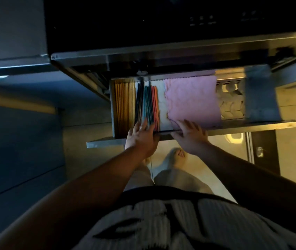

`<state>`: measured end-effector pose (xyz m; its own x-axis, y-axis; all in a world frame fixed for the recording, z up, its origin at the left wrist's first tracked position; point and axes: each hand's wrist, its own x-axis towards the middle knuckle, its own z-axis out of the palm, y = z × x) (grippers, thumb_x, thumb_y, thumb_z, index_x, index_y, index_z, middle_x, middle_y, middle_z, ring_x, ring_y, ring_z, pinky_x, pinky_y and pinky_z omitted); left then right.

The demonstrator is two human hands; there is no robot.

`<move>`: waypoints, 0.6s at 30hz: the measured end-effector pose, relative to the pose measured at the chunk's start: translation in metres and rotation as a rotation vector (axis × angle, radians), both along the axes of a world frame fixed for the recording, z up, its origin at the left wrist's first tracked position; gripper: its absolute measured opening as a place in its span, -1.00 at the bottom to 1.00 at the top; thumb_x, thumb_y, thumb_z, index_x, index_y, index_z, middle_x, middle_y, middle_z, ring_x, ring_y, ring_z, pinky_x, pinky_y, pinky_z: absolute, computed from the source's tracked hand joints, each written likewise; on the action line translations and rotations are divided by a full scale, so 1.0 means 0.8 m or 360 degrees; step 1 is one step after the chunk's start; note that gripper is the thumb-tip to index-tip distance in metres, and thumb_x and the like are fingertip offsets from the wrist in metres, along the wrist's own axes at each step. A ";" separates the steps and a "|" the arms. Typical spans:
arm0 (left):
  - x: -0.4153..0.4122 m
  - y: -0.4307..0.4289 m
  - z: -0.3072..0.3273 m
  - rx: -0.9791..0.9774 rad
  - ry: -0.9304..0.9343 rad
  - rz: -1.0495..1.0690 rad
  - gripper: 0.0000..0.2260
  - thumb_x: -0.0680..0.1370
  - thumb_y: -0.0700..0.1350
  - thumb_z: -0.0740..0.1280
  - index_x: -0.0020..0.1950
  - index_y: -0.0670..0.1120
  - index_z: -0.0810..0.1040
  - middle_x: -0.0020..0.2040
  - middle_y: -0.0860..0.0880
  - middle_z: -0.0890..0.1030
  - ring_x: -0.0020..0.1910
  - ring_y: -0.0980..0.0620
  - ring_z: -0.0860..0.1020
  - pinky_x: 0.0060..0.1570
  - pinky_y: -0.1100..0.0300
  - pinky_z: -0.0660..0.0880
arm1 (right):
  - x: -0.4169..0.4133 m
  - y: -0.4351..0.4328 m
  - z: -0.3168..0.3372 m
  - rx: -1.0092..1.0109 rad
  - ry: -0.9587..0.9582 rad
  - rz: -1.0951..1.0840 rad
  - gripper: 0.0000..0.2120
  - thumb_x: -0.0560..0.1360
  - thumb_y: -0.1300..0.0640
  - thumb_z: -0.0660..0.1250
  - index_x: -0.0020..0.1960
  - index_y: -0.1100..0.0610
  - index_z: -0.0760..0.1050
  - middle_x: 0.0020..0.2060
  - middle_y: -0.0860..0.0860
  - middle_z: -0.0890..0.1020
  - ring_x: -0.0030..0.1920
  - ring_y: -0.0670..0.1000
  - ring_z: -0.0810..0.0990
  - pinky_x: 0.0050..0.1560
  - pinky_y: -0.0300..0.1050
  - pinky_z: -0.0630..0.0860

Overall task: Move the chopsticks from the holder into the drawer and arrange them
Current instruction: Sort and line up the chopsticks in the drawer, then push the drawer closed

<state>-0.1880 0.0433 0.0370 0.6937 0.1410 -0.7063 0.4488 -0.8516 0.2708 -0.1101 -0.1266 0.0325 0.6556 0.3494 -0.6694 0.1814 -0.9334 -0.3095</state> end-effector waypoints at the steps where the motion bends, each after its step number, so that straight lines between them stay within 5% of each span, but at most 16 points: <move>1: -0.009 -0.011 0.004 -0.0001 -0.0004 0.0019 -0.45 0.64 0.17 0.05 0.59 0.13 -0.03 0.62 0.00 -0.08 0.58 -0.13 -0.09 0.49 -0.15 -0.01 | -0.006 -0.011 0.005 -0.0082 0.0021 0.0065 -0.40 0.51 -0.30 0.10 0.49 -0.24 0.00 0.50 -0.05 0.14 0.52 0.13 0.05 0.45 0.22 0.07; 4: -0.035 -0.044 0.012 0.0015 0.0012 0.0069 -0.41 0.63 0.17 0.09 0.59 0.12 -0.07 0.62 0.00 -0.11 0.58 -0.11 -0.13 0.51 -0.15 -0.06 | -0.015 -0.048 0.020 -0.0241 0.0071 0.0260 -0.33 0.52 -0.32 0.06 0.51 -0.25 -0.19 0.56 -0.09 -0.13 0.55 0.10 -0.21 0.48 0.25 -0.12; 8: -0.063 -0.089 0.020 0.0020 -0.0056 0.0180 -0.42 0.63 0.15 0.11 0.59 0.12 -0.04 0.61 -0.01 -0.18 0.58 -0.10 -0.17 0.51 -0.14 -0.06 | -0.021 -0.099 0.030 -0.0282 0.0117 0.0303 -0.33 0.54 -0.31 0.04 0.53 -0.23 -0.19 0.54 -0.11 -0.29 0.54 0.09 -0.28 0.48 0.25 -0.17; 14: -0.072 -0.140 0.023 -0.0137 0.0017 0.0560 -0.42 0.63 0.18 0.10 0.59 0.15 -0.05 0.61 0.04 -0.17 0.58 -0.10 -0.06 0.47 -0.15 0.07 | -0.031 -0.155 0.031 -0.0274 0.0065 0.0287 -0.39 0.56 -0.29 0.03 0.53 -0.21 -0.08 0.55 -0.11 -0.23 0.56 0.11 -0.16 0.48 0.23 -0.09; 18: -0.057 -0.159 0.022 -0.0398 0.0039 0.1104 -0.42 0.62 0.15 0.18 0.59 0.11 0.04 0.60 -0.04 0.08 0.54 -0.14 0.16 0.44 -0.08 0.21 | -0.034 -0.171 0.027 -0.0140 0.0137 0.0091 -0.42 0.57 -0.26 0.05 0.53 -0.18 -0.01 0.57 -0.06 -0.04 0.55 0.12 -0.03 0.47 0.17 0.04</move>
